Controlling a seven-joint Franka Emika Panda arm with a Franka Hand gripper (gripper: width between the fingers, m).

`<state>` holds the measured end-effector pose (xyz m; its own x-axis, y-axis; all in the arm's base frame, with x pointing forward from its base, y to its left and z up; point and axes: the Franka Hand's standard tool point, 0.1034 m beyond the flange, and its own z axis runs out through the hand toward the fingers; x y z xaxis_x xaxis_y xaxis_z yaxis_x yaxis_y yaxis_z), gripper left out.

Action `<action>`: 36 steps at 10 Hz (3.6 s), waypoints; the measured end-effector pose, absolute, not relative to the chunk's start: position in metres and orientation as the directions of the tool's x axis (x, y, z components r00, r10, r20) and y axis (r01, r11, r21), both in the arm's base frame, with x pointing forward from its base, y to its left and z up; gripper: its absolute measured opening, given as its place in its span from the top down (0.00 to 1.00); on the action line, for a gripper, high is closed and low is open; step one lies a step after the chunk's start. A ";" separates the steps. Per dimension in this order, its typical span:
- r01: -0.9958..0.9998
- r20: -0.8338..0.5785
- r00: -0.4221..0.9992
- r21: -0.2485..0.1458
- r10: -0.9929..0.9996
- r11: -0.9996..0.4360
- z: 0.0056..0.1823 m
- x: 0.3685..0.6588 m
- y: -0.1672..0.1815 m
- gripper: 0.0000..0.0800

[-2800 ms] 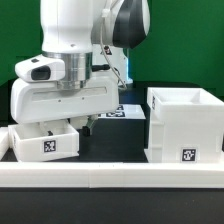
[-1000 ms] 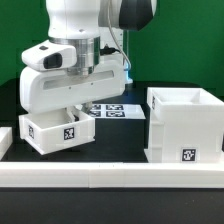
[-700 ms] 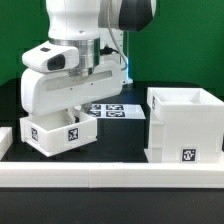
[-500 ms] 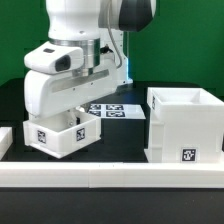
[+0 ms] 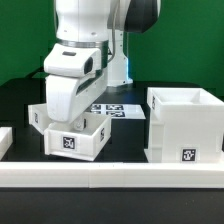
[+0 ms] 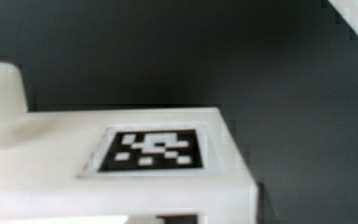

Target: Assemble drawer

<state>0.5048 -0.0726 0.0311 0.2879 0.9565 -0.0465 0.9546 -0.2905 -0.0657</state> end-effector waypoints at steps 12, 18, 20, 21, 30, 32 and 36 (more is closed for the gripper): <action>0.998 -0.056 0.051 -0.038 0.997 -0.053 0.024 0.522 -0.033 0.95; 1.000 -0.055 0.002 -0.023 0.999 -0.003 0.024 0.535 -0.017 0.95; 1.000 -0.052 0.008 -0.001 0.999 -0.008 0.023 0.536 -0.017 0.95; 1.000 -0.052 0.009 -0.001 0.999 -0.009 0.023 0.536 -0.018 0.95; 1.000 -0.043 0.001 0.004 0.999 -0.001 0.020 0.545 -0.006 0.95; 1.000 -0.043 0.003 0.004 0.999 -0.003 0.020 0.545 -0.006 0.95; 1.000 -0.050 -0.020 0.001 0.999 0.020 0.019 0.544 -0.002 0.95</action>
Offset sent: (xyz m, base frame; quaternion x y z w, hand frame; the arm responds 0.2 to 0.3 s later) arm 0.0161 0.0198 0.0039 -0.0191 -0.0065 -0.0642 0.9977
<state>0.5436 -0.0023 0.0186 -0.0203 0.9985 -0.0502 0.9998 0.0204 0.0008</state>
